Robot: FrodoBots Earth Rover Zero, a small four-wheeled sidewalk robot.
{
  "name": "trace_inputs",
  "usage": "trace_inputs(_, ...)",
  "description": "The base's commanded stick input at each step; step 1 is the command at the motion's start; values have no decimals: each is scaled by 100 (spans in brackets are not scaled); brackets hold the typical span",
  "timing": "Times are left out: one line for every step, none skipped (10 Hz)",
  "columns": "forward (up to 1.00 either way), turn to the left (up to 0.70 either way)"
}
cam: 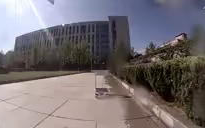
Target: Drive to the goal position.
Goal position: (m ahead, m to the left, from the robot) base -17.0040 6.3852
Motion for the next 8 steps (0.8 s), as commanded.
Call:
trace_inputs(6, 0)
trace_inputs(6, 0)
trace_inputs(6, 0)
trace_inputs(6, 0)
trace_inputs(6, 0)
trace_inputs(6, 0)
trace_inputs(6, 0)
trace_inputs(6, 0)
